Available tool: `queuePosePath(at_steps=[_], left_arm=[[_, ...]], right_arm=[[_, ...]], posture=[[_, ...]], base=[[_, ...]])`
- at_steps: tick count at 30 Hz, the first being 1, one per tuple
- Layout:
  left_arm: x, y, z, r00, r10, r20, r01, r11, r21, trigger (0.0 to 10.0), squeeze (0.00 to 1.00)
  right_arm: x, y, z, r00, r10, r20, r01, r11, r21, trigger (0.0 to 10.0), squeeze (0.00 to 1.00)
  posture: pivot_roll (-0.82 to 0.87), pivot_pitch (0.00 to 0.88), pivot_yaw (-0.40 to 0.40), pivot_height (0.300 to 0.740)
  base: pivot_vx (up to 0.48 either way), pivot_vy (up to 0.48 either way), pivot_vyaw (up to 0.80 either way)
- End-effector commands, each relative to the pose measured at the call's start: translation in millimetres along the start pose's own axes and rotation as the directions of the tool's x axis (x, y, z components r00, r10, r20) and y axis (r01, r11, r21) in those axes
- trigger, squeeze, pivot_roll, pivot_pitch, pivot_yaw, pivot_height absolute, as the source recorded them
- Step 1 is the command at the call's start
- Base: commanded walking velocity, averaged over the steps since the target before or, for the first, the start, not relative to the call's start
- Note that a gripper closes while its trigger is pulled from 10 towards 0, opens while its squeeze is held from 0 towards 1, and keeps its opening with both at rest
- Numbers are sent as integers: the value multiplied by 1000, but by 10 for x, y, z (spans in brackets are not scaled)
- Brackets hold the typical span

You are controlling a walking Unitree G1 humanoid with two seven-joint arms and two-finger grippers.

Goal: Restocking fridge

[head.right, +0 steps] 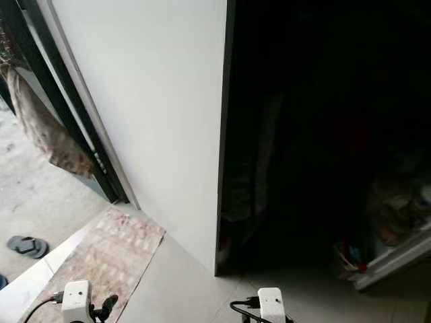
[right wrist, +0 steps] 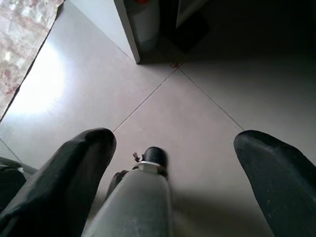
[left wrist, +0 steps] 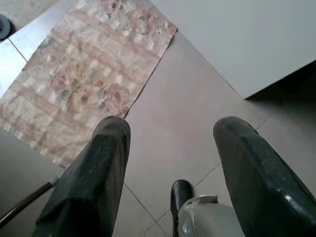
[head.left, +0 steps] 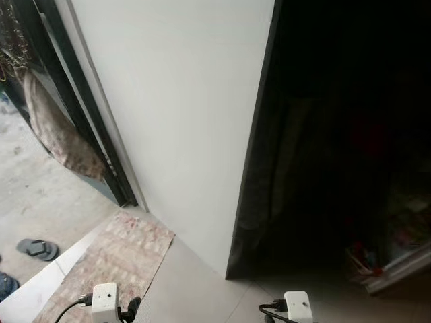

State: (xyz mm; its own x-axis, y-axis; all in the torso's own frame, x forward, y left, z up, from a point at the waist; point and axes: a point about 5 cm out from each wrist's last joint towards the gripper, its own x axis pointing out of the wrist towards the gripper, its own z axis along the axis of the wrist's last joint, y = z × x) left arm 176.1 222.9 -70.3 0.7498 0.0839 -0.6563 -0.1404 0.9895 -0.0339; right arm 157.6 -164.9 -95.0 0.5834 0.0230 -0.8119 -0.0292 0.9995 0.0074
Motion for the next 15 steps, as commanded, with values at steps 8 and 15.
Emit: queuePosePath(at_steps=[8,15], left_arm=[[7,-29,-34,1000,1,-28,-1,1000,-11,10000,0],[10,-18,-42,999,7,-44,-7,1000,9,10000,0]], right_arm=[[-16,-101,-32,1000,-29,-10,29,1000,5,10000,0],[-16,-95,-22,1000,-29,1,29,1000,10,10000,0]], posture=[[4,62,53,740],[5,66,55,740]], base=[[0,0,-715],[0,0,-507]])
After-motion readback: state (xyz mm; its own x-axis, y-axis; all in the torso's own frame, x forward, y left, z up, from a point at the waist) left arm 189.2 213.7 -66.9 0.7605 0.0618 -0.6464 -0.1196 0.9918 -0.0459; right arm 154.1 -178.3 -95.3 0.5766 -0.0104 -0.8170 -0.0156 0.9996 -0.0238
